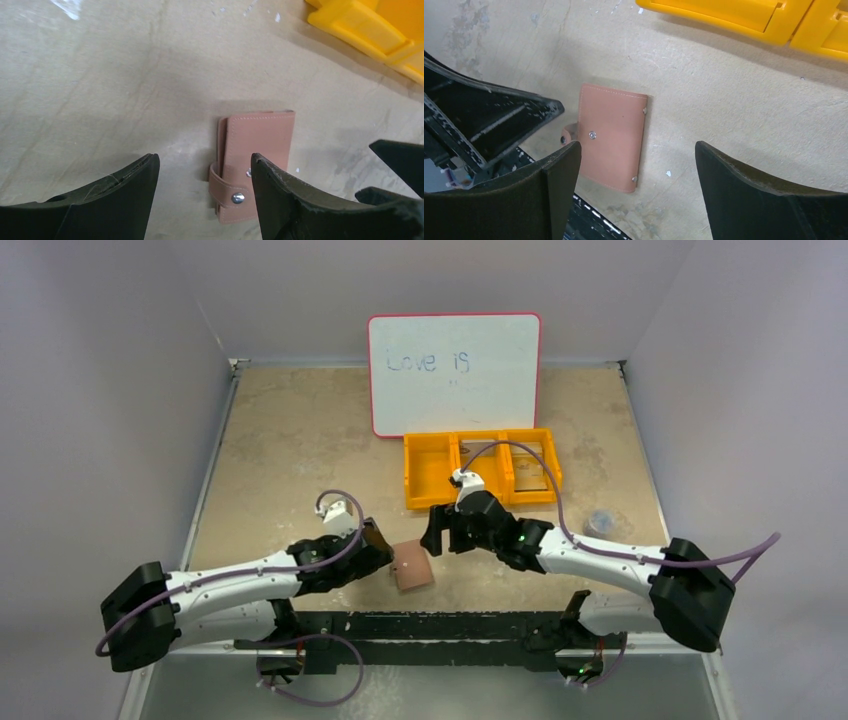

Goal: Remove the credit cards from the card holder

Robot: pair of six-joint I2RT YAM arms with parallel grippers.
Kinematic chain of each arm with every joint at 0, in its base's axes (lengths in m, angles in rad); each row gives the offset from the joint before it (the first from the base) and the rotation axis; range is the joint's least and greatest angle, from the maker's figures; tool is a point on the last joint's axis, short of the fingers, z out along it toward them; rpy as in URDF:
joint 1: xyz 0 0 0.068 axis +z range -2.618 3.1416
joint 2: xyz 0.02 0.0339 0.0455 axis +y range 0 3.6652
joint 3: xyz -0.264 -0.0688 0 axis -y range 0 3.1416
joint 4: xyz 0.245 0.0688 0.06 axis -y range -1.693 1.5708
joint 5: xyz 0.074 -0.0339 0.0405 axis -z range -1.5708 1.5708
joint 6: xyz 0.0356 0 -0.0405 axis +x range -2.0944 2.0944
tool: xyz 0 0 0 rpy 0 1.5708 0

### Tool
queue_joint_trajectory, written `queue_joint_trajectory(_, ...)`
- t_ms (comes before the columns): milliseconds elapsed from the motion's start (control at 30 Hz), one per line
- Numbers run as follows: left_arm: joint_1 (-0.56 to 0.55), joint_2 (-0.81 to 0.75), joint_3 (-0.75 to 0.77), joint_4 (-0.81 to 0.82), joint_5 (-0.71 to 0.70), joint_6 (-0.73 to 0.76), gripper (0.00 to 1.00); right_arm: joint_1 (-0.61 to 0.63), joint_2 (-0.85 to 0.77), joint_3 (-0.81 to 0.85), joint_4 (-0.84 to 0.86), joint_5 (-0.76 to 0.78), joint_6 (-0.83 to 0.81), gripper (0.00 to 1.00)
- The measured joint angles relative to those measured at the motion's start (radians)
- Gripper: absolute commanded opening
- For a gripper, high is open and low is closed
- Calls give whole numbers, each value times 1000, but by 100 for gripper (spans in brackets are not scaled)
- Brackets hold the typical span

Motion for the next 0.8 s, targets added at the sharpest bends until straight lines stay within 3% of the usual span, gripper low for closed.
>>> queue_joint_trajectory(100, 0, 24, 3, 40, 48, 22, 59, 0, 2, 0, 12, -1, -1, 83)
queue_joint_trajectory(367, 0, 106, 24, 41, 93, 53, 58, 5, -9, -6, 23, -1, 1, 82)
queue_joint_trajectory(533, 0, 146, 31, 77, 136, 79, 41, 7, -33, -14, 30, -1, 5, 83)
queue_joint_trajectory(633, 0, 156, 33, 88, 146, 82, 23, 13, -33, -26, 37, -3, 7, 82)
queue_joint_trajectory(800, 0, 98, 25, 74, 125, 70, 12, 35, -33, -63, 47, -16, 18, 84)
